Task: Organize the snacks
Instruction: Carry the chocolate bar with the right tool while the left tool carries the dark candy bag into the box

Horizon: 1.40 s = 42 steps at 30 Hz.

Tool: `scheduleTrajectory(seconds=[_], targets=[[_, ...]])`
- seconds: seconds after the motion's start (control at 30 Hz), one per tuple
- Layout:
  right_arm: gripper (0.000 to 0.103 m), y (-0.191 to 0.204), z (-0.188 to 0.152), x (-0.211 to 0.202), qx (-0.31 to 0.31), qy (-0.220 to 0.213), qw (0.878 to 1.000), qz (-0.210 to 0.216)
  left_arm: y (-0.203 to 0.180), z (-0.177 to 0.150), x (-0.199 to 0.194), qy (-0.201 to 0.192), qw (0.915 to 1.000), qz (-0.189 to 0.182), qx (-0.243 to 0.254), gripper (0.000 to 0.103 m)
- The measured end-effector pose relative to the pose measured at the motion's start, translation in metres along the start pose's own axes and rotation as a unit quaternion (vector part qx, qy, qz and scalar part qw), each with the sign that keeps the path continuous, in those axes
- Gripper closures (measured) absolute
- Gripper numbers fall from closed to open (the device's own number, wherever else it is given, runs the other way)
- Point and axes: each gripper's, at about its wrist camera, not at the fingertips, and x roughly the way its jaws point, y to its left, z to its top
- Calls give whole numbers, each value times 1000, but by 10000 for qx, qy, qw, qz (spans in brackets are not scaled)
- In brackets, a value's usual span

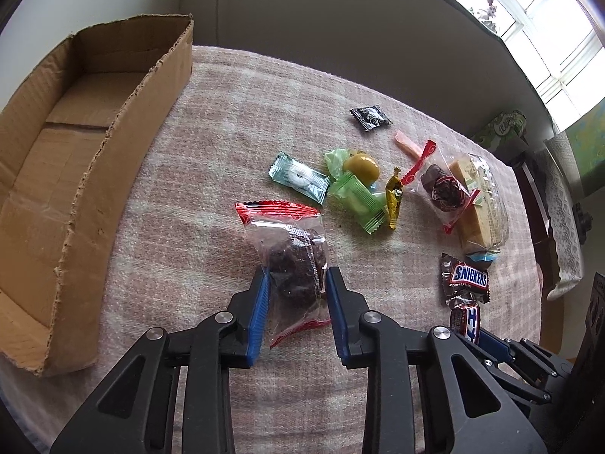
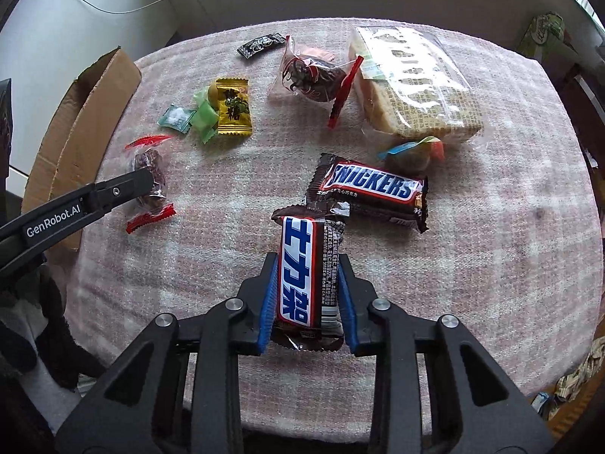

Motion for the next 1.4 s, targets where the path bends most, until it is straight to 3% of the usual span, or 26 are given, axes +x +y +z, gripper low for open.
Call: scheduleTrajectory(seconds=[0.3,0.57,0.8,1.07,1.4], targets=[[73,12,30,-42,-194,-418,9988,165,6,4,-35,-323,9994,-91,-44,75],[73,66,75,-59,-701,-656,9942,480,37,11,-75,-709,9970,-3,-302,75],[73,126,103,-57,-1250,-707,9867,767,75,13,-96,-940,9933,260,-618,75],[73,199,111,-43,-1860,-612,9753,1019,121,11,-108,-1024,9885,564,-962,75],[73,258,117,-22,-2250,-453,9663,1168,154,10,-109,-1014,9844,766,-1216,75]])
